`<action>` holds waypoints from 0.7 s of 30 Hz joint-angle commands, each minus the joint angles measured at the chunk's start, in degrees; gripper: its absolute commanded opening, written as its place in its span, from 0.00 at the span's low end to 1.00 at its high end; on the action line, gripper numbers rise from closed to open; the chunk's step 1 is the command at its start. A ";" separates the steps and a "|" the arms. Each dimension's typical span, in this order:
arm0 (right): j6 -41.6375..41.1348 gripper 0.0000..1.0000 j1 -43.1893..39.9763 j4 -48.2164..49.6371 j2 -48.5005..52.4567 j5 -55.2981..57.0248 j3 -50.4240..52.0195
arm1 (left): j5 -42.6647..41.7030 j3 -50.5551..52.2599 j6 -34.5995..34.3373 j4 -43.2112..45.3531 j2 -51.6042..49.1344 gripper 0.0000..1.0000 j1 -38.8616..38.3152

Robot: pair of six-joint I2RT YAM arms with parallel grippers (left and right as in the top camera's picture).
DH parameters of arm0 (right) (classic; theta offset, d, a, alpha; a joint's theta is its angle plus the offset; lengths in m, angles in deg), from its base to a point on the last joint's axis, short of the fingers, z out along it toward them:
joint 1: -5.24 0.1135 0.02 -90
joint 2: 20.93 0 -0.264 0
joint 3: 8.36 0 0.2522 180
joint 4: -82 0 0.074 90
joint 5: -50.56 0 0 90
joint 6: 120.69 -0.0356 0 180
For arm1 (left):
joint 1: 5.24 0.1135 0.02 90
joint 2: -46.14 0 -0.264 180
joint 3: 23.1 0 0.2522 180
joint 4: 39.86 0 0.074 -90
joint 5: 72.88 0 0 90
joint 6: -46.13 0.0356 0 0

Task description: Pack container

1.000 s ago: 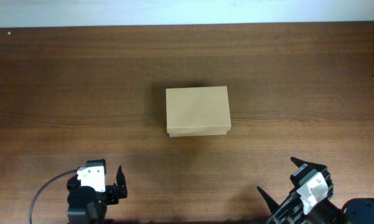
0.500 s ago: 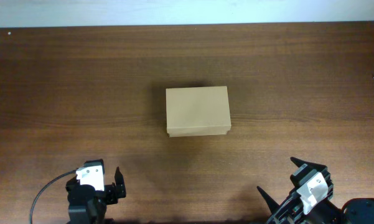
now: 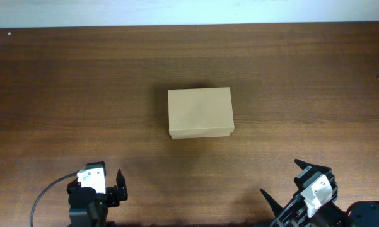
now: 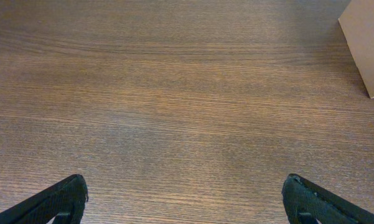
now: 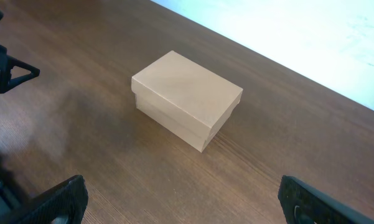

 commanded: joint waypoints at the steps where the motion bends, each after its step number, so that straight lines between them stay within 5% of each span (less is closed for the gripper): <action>1: 0.42 0.99 -0.15 0.11 -0.37 -0.76 0.24 | -0.20 0.72 1.09 0.02 0.87 1.00 0.31; 13: 0.63 0.99 -2.05 0.92 -0.94 2.43 1.84 | -0.20 0.72 1.09 0.02 0.87 1.00 0.31; 21: 0.63 0.99 -9.73 4.79 -7.37 5.33 14.97 | -0.20 0.72 1.09 0.02 0.87 1.00 0.31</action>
